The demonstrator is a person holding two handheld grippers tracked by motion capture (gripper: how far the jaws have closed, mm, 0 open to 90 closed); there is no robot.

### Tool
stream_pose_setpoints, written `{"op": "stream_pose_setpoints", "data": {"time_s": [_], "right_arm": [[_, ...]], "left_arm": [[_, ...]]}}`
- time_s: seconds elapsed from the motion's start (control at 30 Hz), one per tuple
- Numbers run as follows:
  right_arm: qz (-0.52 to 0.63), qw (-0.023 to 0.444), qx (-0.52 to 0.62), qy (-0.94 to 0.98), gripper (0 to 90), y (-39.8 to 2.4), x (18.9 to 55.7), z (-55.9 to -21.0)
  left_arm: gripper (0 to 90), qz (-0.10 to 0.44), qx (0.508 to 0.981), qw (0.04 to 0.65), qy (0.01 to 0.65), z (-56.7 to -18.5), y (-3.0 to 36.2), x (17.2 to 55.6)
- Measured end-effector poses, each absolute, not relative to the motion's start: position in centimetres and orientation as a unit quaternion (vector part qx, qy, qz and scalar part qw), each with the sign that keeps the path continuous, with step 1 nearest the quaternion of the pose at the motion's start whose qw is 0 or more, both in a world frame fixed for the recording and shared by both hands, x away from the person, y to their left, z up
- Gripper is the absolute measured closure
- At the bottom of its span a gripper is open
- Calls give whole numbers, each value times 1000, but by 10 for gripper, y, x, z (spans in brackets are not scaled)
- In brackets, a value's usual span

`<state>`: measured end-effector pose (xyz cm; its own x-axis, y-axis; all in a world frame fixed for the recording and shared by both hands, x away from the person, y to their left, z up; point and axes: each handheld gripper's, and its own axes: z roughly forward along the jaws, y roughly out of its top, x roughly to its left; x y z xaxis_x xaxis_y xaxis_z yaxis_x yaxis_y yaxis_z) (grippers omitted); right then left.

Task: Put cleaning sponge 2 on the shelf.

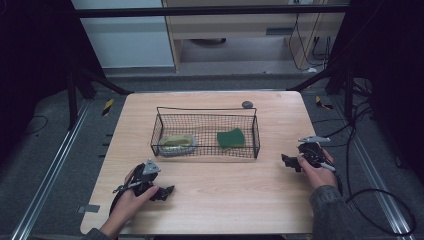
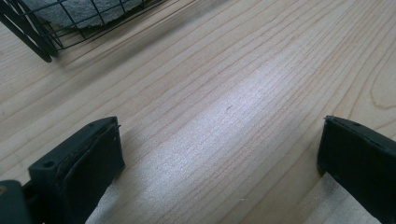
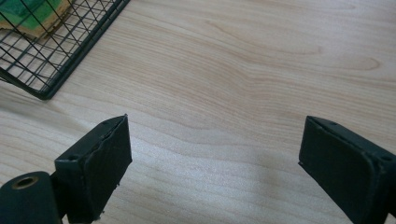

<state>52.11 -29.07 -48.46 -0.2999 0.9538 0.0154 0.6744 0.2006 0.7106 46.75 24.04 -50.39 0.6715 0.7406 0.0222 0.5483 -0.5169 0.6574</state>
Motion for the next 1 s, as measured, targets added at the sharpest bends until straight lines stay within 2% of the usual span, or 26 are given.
{"op": "stream_pose_setpoints", "data": {"time_s": [1.0], "right_arm": [[317,223,561,732,90,-284,524,-505]], "left_arm": [[0,152,857,318,375,-504,240,468]]}}
